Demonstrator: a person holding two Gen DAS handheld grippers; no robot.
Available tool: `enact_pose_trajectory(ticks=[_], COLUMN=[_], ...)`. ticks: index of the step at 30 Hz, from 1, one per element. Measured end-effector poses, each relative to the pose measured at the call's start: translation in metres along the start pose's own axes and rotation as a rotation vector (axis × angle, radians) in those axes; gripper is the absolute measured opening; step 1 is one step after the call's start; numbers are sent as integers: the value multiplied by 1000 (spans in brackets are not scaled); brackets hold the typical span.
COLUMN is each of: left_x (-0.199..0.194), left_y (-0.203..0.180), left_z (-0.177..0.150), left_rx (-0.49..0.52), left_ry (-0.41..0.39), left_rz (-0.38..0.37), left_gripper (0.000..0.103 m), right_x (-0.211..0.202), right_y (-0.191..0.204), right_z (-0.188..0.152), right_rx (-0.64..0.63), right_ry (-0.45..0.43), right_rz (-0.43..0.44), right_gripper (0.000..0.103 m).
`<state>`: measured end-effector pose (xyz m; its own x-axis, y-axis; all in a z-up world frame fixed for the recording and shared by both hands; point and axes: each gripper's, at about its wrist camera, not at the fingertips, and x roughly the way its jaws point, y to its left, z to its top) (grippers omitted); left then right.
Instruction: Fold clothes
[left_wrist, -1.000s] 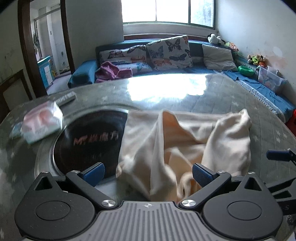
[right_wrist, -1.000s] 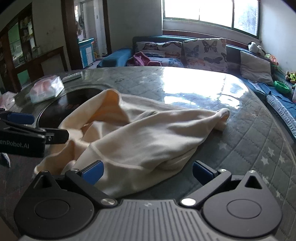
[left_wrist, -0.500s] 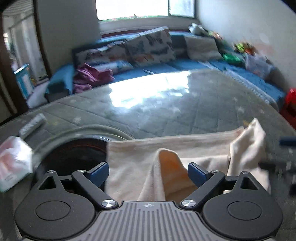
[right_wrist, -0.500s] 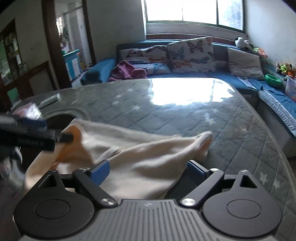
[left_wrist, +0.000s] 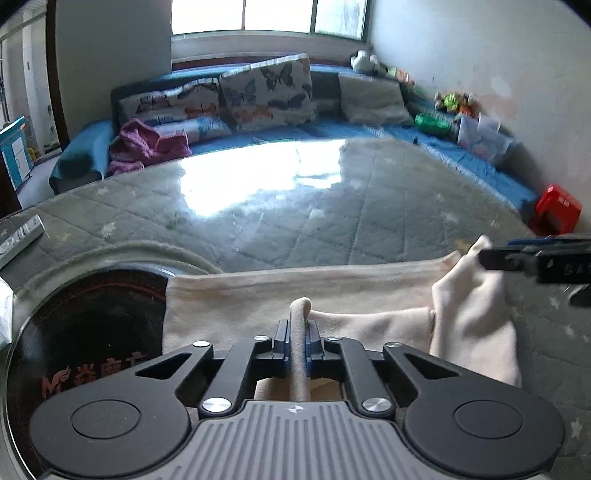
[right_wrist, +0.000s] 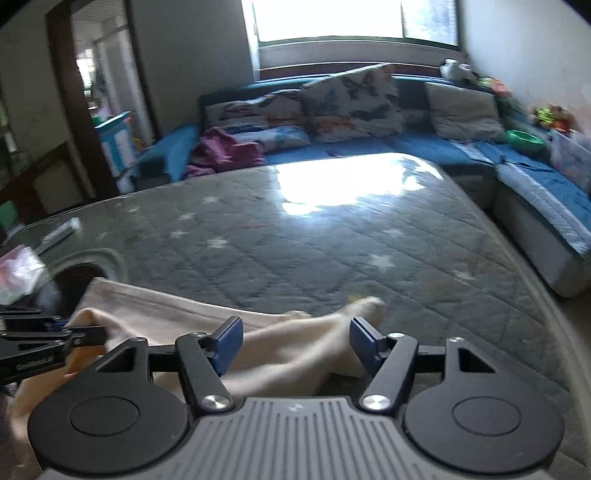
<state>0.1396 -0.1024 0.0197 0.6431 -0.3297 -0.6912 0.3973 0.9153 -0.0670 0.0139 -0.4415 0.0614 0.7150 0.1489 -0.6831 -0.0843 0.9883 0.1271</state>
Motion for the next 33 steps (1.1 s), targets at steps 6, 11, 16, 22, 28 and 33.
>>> enact_pose_trajectory(ticks=[6, 11, 16, 22, 28, 33], left_x=[-31, -74, -116, -142, -148, -153], left_y=[8, 34, 61, 83, 91, 90], left_z=[-1, -19, -42, -91, -121, -129], left_rx=[-64, -176, -290, -366, -401, -403], left_ry=[-75, -141, -191, -128, -70, -56], left_rz=[75, 136, 200, 267, 280, 283], left_gripper=[7, 7, 7, 7, 7, 11], right_x=[15, 27, 30, 20, 6, 4], right_y=[44, 73, 72, 64, 55, 48], right_z=[-1, -14, -24, -32, -35, -26], right_rx=[-84, -161, -175, -185, -151, -94], right_ry=[53, 98, 121, 104, 86, 80], right_rz=[92, 86, 73, 54, 54, 72], right_gripper=[59, 55, 42, 17, 4, 13])
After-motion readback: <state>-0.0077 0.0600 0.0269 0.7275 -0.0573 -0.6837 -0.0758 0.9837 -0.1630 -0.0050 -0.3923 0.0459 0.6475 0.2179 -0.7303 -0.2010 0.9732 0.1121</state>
